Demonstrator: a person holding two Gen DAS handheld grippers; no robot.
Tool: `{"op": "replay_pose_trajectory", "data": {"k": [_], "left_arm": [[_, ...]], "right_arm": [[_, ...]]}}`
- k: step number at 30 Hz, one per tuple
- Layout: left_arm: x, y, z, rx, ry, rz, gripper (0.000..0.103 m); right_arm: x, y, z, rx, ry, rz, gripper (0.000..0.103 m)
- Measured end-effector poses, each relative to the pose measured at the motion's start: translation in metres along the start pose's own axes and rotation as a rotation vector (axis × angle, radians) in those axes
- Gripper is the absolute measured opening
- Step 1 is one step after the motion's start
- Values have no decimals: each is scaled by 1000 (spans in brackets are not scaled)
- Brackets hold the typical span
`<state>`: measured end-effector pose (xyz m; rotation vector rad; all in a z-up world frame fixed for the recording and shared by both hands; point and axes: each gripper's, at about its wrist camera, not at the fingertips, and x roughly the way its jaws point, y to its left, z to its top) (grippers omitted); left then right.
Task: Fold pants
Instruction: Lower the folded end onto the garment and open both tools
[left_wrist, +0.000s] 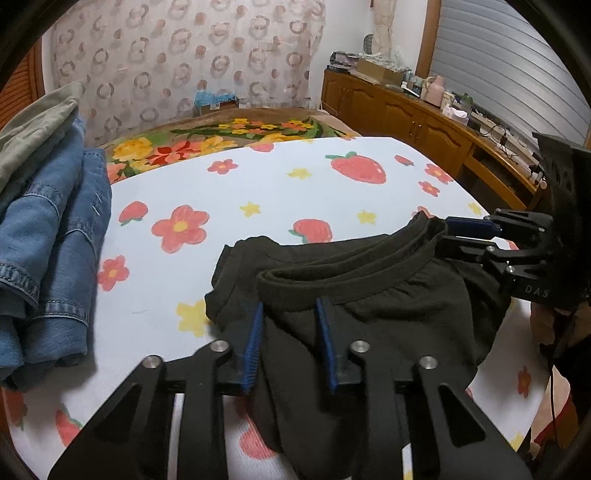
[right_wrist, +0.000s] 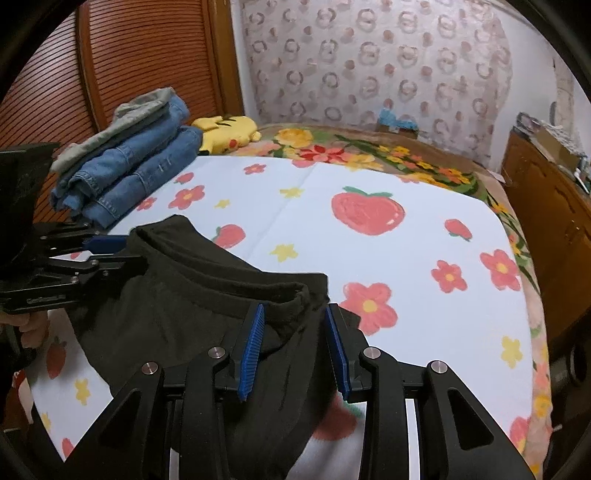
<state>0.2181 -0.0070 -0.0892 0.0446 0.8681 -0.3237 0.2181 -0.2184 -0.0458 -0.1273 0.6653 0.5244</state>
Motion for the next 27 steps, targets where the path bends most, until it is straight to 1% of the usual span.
{"op": "replay_pose_trajectory", "data": {"k": [1, 2, 4, 6, 8, 10, 11, 12, 13, 16, 20, 21, 23, 24, 25, 26, 27], "left_arm": [[-2, 0, 0, -2, -7, -6, 19], [-4, 0, 1, 1, -15, -14, 18], [-11, 0, 3, -1, -34, -18, 15], [-19, 1, 7, -12, -68, -22, 15], [-25, 2, 12, -20, -93, -14, 15], [-23, 2, 16, -22, -93, -8, 15], [-21, 3, 18, -21, -89, 2, 15], [-19, 3, 19, -21, -84, 12, 15], [-16, 4, 21, -24, -80, 17, 15], [-9, 8, 21, -34, -55, 17, 15], [-10, 6, 17, -17, -44, 18, 16], [-10, 6, 16, -15, -41, 22, 18], [-12, 5, 15, -14, -38, 31, 26], [-14, 5, 14, -15, -40, 34, 34], [-16, 5, 13, -15, -46, 33, 40], [-20, 5, 12, -18, -55, 25, 42], [-21, 5, 10, -21, -58, 19, 47]], "right_arm": [[-1, -1, 1, 1, -4, 8, 23], [-3, -1, 0, -1, -8, 22, 7], [-8, 0, 0, -22, -35, 30, 6], [-15, 1, 2, -22, -64, 40, 6], [-18, -1, 4, -11, -80, 12, 6], [-18, -1, 6, -6, -91, -15, 6], [-16, 0, 7, -6, -89, -38, 3], [-13, 0, 8, -5, -80, -75, 3], [-10, -1, 9, 1, -69, -91, 3], [-5, -2, 10, 21, -62, -93, 3], [-9, 3, 7, 19, -56, -80, 3], [-11, 4, 6, 20, -53, -78, 3], [-15, 3, 5, 33, -47, -66, 3], [-19, 3, 4, 40, -48, -55, 3], [-21, 2, 3, 46, -50, -49, 3], [-24, 0, 2, 53, -53, -46, 3], [-27, 0, -1, 58, -54, -42, 3]]}}
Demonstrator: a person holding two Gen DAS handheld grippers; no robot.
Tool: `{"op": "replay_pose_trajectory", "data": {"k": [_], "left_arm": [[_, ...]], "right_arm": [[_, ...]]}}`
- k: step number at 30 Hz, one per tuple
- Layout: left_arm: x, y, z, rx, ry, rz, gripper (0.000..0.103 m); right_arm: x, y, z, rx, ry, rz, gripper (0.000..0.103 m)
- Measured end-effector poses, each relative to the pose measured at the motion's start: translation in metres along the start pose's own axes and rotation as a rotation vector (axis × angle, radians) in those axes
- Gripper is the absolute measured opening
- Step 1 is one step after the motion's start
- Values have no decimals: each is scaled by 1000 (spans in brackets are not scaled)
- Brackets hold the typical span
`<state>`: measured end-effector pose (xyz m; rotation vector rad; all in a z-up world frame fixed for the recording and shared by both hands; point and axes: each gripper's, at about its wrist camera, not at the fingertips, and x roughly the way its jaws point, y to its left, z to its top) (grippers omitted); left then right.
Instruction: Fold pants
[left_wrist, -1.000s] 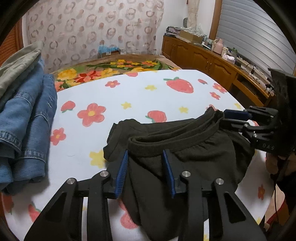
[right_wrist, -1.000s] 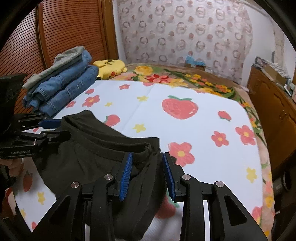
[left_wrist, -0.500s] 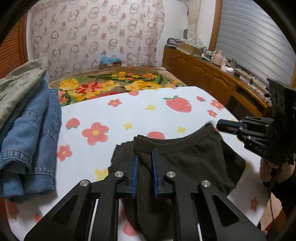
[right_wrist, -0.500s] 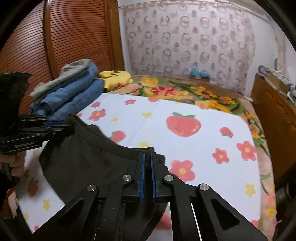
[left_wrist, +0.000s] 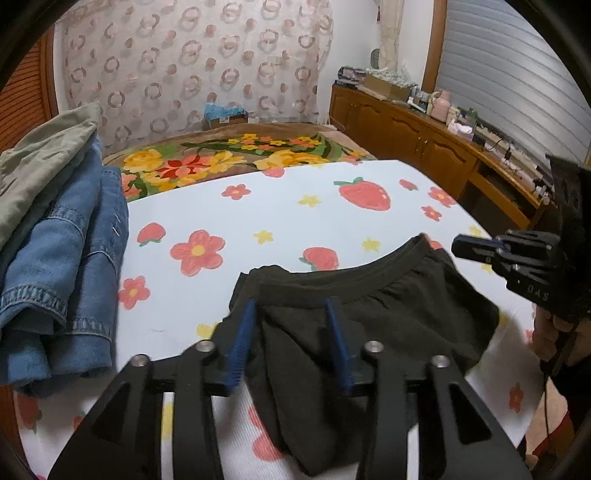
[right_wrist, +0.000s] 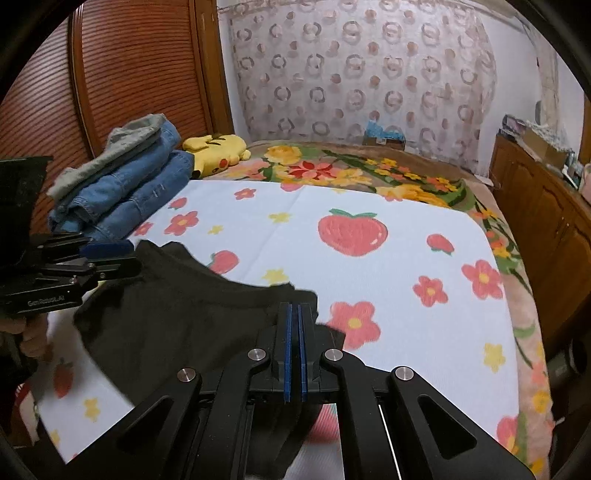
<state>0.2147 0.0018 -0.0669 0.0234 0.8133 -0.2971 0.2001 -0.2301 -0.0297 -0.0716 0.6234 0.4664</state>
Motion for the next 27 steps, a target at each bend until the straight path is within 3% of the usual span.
{"op": "replay_pose_trajectory", "data": {"k": [4, 8, 9, 10, 11, 21, 27], "left_arm": [[-8, -3, -7, 5, -3, -17, 51], [-16, -5, -19, 9, -8, -18, 52], [-17, -6, -21, 11, -6, -19, 59], [-18, -7, -24, 14, -6, -22, 75], [-21, -8, -27, 16, -17, -26, 77], [-39, -12, -47, 14, -32, -51, 78], [-41, -12, -67, 22, -1, -40, 77]], "right_arm": [[-15, 1, -12, 3, 0, 6, 3], [-28, 4, -24, -6, -6, 15, 12], [-31, 5, -27, -8, -5, 13, 15], [-34, 6, -29, -10, -6, 11, 22], [-36, 7, -32, -9, -8, 14, 27], [-46, 17, -50, -32, 36, 14, 29], [-47, 14, -59, -24, 58, 10, 30]]}}
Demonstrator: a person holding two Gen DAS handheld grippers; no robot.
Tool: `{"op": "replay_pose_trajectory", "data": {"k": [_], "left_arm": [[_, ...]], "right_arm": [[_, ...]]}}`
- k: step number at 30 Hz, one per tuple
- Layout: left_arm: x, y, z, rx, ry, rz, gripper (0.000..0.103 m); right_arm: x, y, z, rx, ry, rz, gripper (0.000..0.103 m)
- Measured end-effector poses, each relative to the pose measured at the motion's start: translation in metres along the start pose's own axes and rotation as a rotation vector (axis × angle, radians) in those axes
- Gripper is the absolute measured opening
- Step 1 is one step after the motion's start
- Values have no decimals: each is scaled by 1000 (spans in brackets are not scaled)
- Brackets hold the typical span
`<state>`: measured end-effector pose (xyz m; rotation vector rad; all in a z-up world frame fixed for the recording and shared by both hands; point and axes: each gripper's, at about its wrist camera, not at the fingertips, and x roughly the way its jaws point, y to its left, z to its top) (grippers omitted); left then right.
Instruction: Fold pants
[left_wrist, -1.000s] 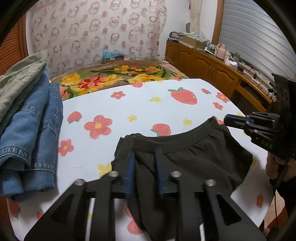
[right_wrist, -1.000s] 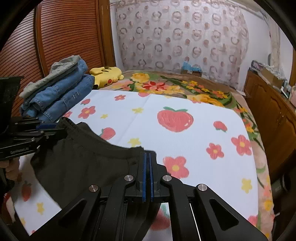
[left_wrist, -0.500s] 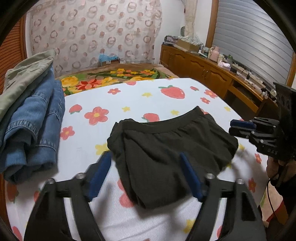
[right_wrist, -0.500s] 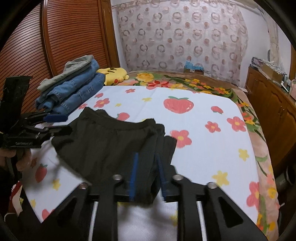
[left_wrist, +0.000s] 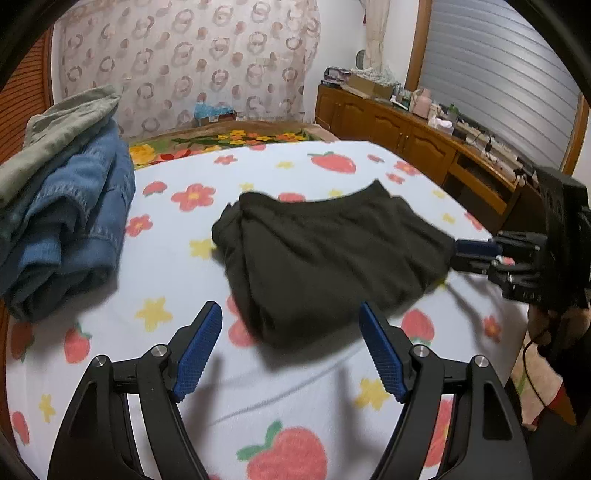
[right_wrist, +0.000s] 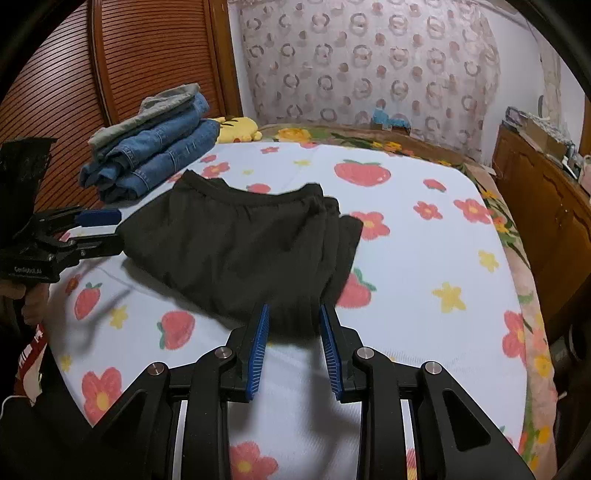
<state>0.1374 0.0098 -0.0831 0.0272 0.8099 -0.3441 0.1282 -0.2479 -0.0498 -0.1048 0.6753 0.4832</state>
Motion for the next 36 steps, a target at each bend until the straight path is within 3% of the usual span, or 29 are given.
{"op": "replay_pose_trajectory", "data": {"k": [2, 3, 9, 12, 13, 16, 19, 24, 36], "left_arm": [[2, 1, -4, -5, 14, -12, 77], [4, 1, -6, -6, 21, -17, 70], [12, -5, -10, 19, 45, -11, 55], [14, -8, -9, 33, 47, -7, 42], [15, -8, -8, 34, 47, -3, 37], [14, -8, -7, 40, 42, -1, 27], [14, -6, -7, 40, 39, -2, 20], [15, -2, -9, 33, 39, -4, 17], [2, -3, -10, 31, 15, 8, 19]], "right_arm": [[1, -2, -2, 6, 6, -3, 30], [2, -2, -2, 8, 10, -1, 30], [4, 0, -1, -13, 28, -5, 30], [5, 0, -1, -24, 29, -9, 29], [5, 0, -1, -26, 31, 2, 18], [2, -3, -1, -33, 22, 6, 8], [-6, -10, -1, -21, -3, 11, 6], [-15, -12, -6, -29, -22, -11, 5], [-13, -8, -9, -14, 8, 28, 5]]}}
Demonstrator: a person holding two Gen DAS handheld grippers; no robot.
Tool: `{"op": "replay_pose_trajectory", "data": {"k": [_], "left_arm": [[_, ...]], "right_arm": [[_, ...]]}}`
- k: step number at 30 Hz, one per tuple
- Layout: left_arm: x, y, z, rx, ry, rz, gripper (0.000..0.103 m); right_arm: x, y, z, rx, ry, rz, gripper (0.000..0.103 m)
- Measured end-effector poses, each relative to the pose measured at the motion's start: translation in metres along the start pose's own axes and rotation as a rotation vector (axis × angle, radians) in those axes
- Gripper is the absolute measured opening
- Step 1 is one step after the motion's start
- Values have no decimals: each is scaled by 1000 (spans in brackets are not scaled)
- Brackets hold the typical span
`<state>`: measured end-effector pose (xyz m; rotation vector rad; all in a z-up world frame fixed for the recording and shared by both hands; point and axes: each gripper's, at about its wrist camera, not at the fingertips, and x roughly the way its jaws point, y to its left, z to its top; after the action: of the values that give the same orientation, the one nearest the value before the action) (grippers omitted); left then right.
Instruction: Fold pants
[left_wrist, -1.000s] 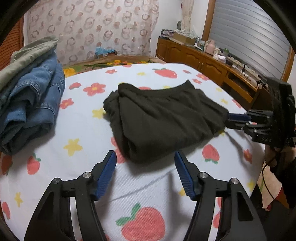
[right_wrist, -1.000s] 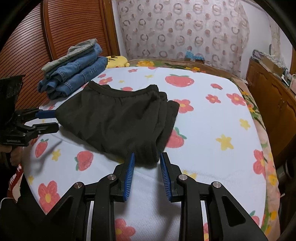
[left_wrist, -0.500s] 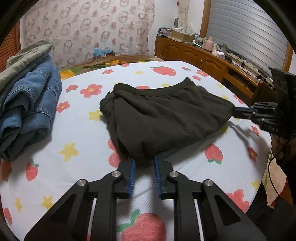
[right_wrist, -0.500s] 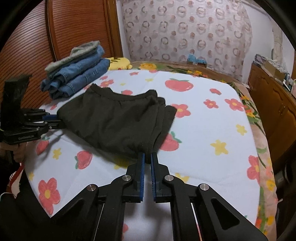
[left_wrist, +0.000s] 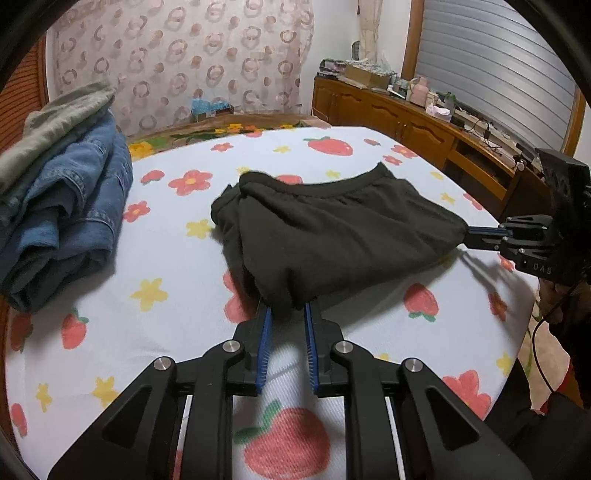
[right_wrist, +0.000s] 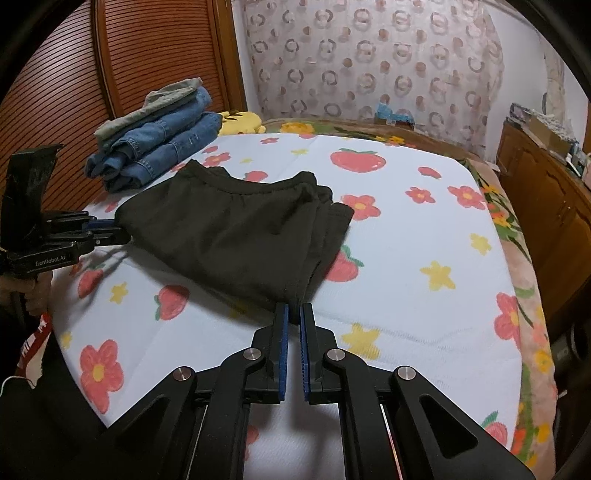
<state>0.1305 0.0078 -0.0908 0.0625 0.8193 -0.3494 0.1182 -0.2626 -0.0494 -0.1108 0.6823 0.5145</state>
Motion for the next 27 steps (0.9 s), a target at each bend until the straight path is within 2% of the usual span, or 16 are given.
{"op": "replay_pose_trajectory", "data": {"k": [2, 4, 5, 9, 12, 13, 15, 18, 20, 22, 27], "left_arm": [[-3, 1, 2, 3, -12, 16, 28], [-5, 3, 2, -1, -16, 35, 45], [-6, 4, 3, -3, -21, 43, 49], [-8, 6, 7, -9, -23, 51, 52], [-7, 6, 11, -10, -34, 47, 75], [-7, 5, 12, -12, -38, 39, 78], [-6, 4, 16, -9, -44, 24, 78], [-2, 0, 23, 6, -47, 37, 78], [1, -1, 28, 12, -53, 41, 78], [5, -1, 32, 12, -51, 43, 78], [17, 3, 41, 12, -24, 54, 78]], "right_arm": [[-3, 0, 1, -2, -5, -5, 5], [-6, 0, 1, -3, -14, -7, 5], [-7, 0, 1, -2, -19, -10, 5], [-14, -1, 2, 0, -36, -14, 5], [-17, -1, 5, 0, -50, -16, 5], [-17, 0, 6, -1, -53, -15, 5], [-16, 1, 10, -6, -61, -14, 5], [-12, 4, 15, -14, -71, -13, 11], [-8, 4, 19, -19, -72, -23, 30], [-1, 4, 23, -17, -71, -28, 39], [17, 1, 31, -14, -51, -30, 42]]}}
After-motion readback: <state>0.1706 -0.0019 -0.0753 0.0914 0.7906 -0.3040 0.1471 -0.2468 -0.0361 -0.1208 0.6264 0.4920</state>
